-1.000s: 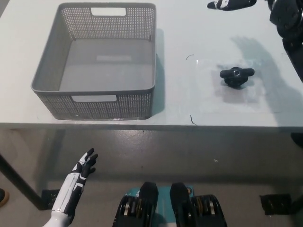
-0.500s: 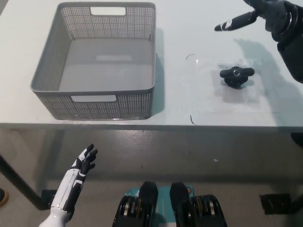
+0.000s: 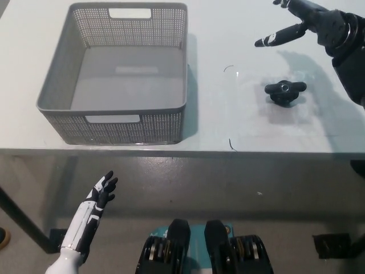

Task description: Use the right hand to pick up a webcam and put it into a container on the left side

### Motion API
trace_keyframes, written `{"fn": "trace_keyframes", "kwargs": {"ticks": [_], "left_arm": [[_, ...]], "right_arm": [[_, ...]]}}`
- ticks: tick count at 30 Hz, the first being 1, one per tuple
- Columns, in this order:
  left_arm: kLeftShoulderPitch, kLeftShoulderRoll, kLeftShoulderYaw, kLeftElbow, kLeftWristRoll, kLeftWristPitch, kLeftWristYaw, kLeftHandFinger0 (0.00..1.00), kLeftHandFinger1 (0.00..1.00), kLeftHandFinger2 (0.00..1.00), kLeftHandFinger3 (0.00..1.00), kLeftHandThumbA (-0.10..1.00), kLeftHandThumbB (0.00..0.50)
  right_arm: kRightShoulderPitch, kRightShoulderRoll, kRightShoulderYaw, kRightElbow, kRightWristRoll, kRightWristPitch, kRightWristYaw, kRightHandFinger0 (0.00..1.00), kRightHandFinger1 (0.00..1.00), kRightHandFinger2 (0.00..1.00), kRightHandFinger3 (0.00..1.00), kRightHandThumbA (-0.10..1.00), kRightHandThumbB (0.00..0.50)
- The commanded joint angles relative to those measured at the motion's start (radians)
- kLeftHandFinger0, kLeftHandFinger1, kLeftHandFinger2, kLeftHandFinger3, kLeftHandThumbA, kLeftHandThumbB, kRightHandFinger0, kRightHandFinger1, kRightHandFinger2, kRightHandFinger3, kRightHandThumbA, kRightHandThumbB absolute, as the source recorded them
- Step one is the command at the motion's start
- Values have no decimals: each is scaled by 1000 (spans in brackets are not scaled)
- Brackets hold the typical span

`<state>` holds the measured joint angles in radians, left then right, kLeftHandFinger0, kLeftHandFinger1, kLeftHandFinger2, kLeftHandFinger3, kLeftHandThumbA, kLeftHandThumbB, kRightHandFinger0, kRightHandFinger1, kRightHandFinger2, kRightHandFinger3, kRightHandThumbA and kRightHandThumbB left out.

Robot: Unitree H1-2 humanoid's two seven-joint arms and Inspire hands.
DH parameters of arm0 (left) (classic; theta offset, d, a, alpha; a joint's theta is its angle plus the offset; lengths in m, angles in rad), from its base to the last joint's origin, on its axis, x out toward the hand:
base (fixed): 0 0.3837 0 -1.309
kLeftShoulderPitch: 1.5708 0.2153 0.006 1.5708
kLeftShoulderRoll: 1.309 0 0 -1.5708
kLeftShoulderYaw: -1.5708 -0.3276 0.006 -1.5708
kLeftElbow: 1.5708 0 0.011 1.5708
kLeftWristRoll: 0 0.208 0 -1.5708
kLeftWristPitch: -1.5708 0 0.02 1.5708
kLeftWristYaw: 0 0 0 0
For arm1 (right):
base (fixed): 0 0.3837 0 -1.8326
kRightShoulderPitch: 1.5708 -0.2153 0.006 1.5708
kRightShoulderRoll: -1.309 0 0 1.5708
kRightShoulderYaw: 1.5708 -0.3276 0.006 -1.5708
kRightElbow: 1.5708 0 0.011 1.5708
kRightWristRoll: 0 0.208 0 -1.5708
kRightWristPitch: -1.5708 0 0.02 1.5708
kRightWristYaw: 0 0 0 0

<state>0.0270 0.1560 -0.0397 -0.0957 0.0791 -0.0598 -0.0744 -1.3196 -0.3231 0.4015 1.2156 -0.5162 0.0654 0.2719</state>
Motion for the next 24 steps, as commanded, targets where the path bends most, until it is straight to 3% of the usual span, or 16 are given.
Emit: {"fn": "trace_keyframes", "kwargs": {"ticks": [1, 7, 10, 15, 20, 24], "left_arm": [[-17, 20, 12, -23, -4, -11, -8, 1000, 1000, 1000, 1000, 1000, 1], [-24, 22, 14, -17, -12, -17, -11, 1000, 1000, 1000, 1000, 1000, 5], [-24, 22, 17, -15, -13, -20, -11, 1000, 1000, 1000, 1000, 997, 0], [-27, 25, 20, -21, -15, -14, -14, 1000, 1000, 1000, 1000, 997, 0], [-32, 26, 24, -18, -14, -12, -14, 1000, 1000, 1000, 1000, 1000, 18], [-30, 23, 29, -24, -15, -14, -13, 1000, 1000, 1000, 1000, 1000, 0]], "right_arm": [[-48, 5, -18, 11, 32, -35, 2, 1000, 1000, 1000, 1000, 993, 465], [-33, 20, -35, 43, 54, -28, -5, 1000, 1000, 1000, 1000, 928, 473], [-29, 27, -28, 71, 50, -26, -7, 1000, 1000, 1000, 1000, 923, 446], [-22, 36, -18, 124, 46, -21, -13, 1000, 1000, 1000, 1000, 959, 490], [-7, 40, -6, 154, 35, -31, -27, 1000, 1000, 1000, 1000, 992, 491], [3, 43, -16, 167, 50, -24, -20, 1000, 1000, 1000, 1000, 962, 493]]}}
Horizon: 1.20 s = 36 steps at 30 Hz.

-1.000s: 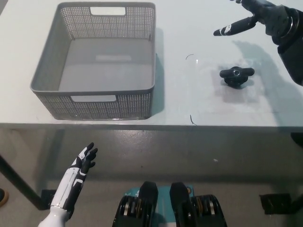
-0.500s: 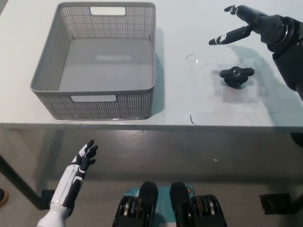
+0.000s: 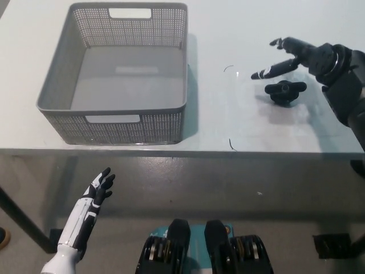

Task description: Use the right hand to pick up a webcam and put it into a container on the left side

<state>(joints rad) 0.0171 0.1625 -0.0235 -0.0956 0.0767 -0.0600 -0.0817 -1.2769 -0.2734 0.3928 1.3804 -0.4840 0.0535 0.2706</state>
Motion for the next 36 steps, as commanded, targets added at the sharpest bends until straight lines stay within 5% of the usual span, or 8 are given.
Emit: {"fn": "trace_keyframes", "kwargs": {"ticks": [1, 23, 31, 33, 36], "left_arm": [[-20, 18, 13, -24, -11, -16, -6, 1000, 1000, 1000, 1000, 1000, 0], [-33, 20, 30, -22, -14, -10, -17, 1000, 1000, 1000, 1000, 1000, 0], [-43, 21, 36, -25, -9, -11, -16, 1000, 1000, 1000, 1000, 1000, 0], [-47, 21, 37, -24, -11, -9, -18, 1000, 1000, 1000, 1000, 1000, 0], [-51, 22, 37, -23, -8, -5, -20, 1000, 1000, 1000, 1000, 1000, 0]], "right_arm": [[-34, -6, -10, 6, 20, -5, -22, 1000, 1000, 1000, 1000, 956, 487], [37, -1, 9, 23, 14, -40, -17, 1000, 1000, 1000, 1000, 1000, 483], [47, 11, -7, 25, 31, -48, -20, 1000, 1000, 1000, 1000, 976, 443], [46, 11, -16, 26, 40, -43, -19, 1000, 1000, 1000, 1000, 948, 432], [54, 11, -44, 19, 58, -62, -90, 1000, 1000, 1000, 1000, 758, 380]]}}
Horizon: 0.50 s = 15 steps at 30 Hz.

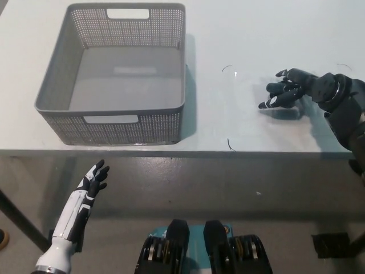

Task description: Use the right hand to pick up a webcam and put it into a container on the left side

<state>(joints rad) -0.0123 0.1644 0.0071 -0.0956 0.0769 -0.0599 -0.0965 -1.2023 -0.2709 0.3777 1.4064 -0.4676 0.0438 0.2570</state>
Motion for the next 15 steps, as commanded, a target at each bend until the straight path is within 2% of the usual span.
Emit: {"fn": "trace_keyframes", "kwargs": {"ticks": [1, 2, 3, 4, 5, 6, 7, 8, 9, 10, 11, 12, 13, 14, 15], "left_arm": [[-23, 21, 7, -23, -8, -4, -5, 1000, 1000, 1000, 1000, 1000, 0], [-24, 21, 7, -22, -6, -6, -5, 1000, 1000, 1000, 1000, 1000, 0], [-24, 20, 8, -20, -10, -11, -6, 1000, 1000, 1000, 1000, 1000, 0], [-24, 20, 8, -21, -10, -10, -5, 1000, 1000, 1000, 1000, 1000, 0], [-24, 19, 8, -22, -9, -9, -5, 1000, 1000, 1000, 1000, 1000, 0], [-32, 21, 9, -20, -11, -8, -5, 1000, 1000, 1000, 1000, 1000, 1], [-36, 22, 10, -18, -10, -8, -6, 1000, 1000, 1000, 1000, 1000, 1], [-36, 24, 9, -17, -9, -8, -7, 1000, 1000, 1000, 1000, 1000, 4], [-42, 27, 10, -17, -9, -5, -9, 1000, 1000, 1000, 1000, 1000, 2], [-42, 26, 10, -17, -9, -8, -8, 1000, 1000, 1000, 1000, 1000, 2], [-42, 26, 10, -16, -9, -10, -7, 1000, 1000, 1000, 1000, 1000, 1], [-42, 26, 10, -17, -9, -8, -8, 1000, 1000, 1000, 1000, 1000, 0], [-42, 26, 10, -18, -9, -7, -8, 1000, 1000, 1000, 1000, 1000, 0], [-44, 27, 9, -12, -10, -14, -8, 1000, 1000, 1000, 1000, 1000, 0], [-46, 28, 9, -7, -9, -18, -8, 1000, 1000, 1000, 1000, 1000, 0]], "right_arm": [[-18, 8, -33, -9, 43, -62, -92, 960, 1000, 1000, 1000, 724, 375], [-14, 9, -36, -10, 40, -72, -131, 835, 965, 1000, 1000, 653, 357], [-15, 12, -18, -8, 15, -72, -177, 678, 804, 947, 984, 505, 300], [-15, 14, -14, -7, 7, -75, -201, 546, 679, 819, 803, 331, 269], [-14, 14, -12, -7, 6, -77, -211, 468, 605, 753, 723, 225, 264], [-14, 15, -22, -5, 15, -94, -253, 294, 407, 530, 491, 23, 242], [-12, 14, -27, -6, 20, -110, -275, 26, 168, 315, 311, -95, 232], [-8, 14, -30, -6, 22, -120, -297, 5, 60, 231, 245, -99, 223], [-8, 11, -35, -5, 26, -133, -315, 0, 89, 343, 337, -100, 196], [-7, 10, -37, -5, 29, -136, -322, 0, 286, 637, 568, -100, 175], [-9, 10, -44, -4, 36, -129, -326, 7, 445, 837, 766, -100, 165], [-10, 8, -49, -5, 41, -128, -324, 15, 491, 885, 825, -100, 165], [-11, 8, -52, -4, 43, -129, -324, 14, 537, 890, 878, -100, 167], [-12, 6, -55, -4, 45, -130, -325, 59, 617, 972, 951, -100, 156], [-14, 5, -57, -3, 46, -126, -329, 76, 642, 993, 967, -100, 168]]}}
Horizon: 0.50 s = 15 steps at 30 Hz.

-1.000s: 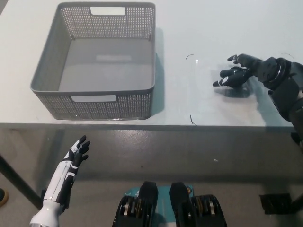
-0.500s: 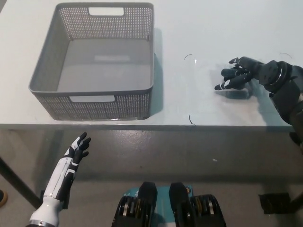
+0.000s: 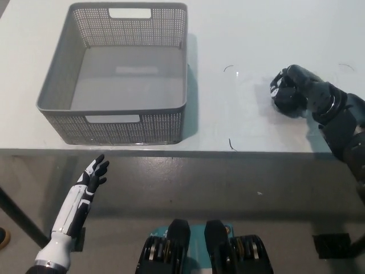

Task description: Use the right hand to pick up a webcam and put it into a container on the left side

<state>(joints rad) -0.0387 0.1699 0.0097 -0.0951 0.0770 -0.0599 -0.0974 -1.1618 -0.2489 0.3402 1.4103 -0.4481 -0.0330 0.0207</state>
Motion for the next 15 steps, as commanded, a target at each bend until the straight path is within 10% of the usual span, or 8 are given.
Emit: {"fn": "trace_keyframes", "kwargs": {"ticks": [1, 15], "left_arm": [[-19, 22, 7, -10, -9, -13, -7, 1000, 1000, 1000, 1000, 1000, 7], [-42, 28, 19, -12, -12, 1, -2, 1000, 1000, 1000, 1000, 1000, 0]], "right_arm": [[-55, -17, -22, -7, 27, -47, -97, 91, 665, 1000, 972, -100, 167], [-115, -24, -125, -24, 99, -73, -153, 2, 502, 868, 831, -100, 172]]}}
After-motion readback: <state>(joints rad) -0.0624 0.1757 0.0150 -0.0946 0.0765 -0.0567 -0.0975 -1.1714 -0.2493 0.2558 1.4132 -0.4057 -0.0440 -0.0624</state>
